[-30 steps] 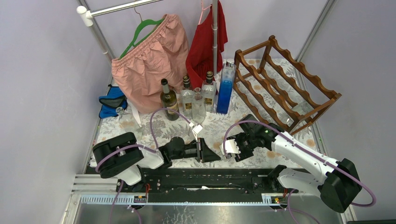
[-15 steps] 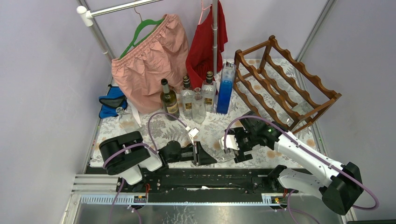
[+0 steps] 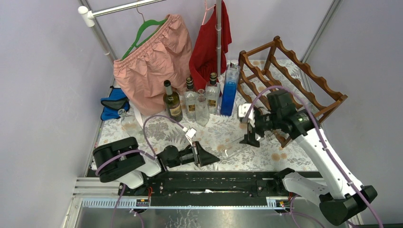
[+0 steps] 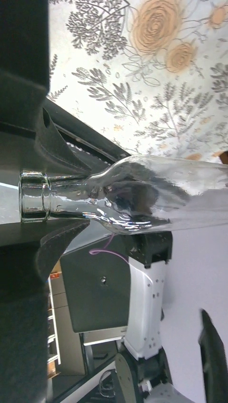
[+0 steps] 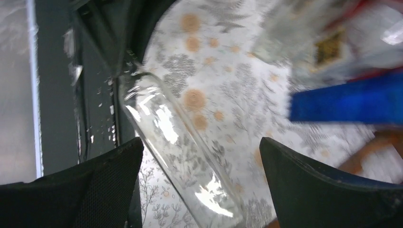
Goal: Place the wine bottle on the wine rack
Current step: Pick up the wine bottle from the center of the board.
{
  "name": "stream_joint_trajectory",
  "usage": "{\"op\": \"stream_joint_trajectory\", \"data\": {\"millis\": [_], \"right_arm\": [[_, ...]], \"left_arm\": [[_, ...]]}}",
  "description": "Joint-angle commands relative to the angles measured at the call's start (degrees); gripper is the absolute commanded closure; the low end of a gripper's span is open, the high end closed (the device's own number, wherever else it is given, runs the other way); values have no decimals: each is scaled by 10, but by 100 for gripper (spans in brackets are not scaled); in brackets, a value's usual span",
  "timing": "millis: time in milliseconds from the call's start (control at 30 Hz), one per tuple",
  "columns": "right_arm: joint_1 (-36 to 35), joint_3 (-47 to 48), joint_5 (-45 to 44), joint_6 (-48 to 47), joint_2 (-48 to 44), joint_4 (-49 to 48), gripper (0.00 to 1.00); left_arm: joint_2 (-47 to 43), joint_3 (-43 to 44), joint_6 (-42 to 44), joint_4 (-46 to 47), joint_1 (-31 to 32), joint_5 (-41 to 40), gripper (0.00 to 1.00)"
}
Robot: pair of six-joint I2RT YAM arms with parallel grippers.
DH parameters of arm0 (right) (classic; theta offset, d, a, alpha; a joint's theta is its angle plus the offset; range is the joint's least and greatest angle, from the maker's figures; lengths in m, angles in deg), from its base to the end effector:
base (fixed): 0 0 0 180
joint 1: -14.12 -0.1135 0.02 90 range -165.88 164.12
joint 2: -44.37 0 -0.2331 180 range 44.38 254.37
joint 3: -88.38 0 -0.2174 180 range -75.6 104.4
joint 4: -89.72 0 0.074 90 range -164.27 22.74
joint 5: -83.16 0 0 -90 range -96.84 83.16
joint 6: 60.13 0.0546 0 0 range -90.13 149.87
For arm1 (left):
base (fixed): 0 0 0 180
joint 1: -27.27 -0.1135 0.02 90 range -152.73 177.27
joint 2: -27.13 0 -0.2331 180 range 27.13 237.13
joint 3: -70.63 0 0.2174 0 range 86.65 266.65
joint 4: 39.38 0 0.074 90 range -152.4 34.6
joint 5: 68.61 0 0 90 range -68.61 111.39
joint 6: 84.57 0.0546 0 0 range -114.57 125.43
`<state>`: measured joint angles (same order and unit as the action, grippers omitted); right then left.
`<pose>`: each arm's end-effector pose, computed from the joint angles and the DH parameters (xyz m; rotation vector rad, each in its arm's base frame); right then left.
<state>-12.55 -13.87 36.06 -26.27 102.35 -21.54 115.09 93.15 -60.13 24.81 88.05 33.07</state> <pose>0.1404 0.1121 0.2987 -1.6996 1.4379 0.6273 0.1024 -0.2057 0.1459 0.1129 1.9433 -1.7805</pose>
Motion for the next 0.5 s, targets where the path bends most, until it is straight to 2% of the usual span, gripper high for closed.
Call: {"op": "stream_joint_trajectory", "data": {"millis": [0,100,200,467], "right_arm": [[33,98,-76,179,-2,-20,0],[53,143,-197,250,12,-45,0],[88,166,-276,270,33,-59,0],[216,237,-331,257,114,-45,2]], "left_arm": [[-42,1,28,93,5,-50,100],[-51,6,34,74,5,-50,100],[-51,1,35,90,5,-55,100],[-92,-11,53,75,5,-59,100]]}}
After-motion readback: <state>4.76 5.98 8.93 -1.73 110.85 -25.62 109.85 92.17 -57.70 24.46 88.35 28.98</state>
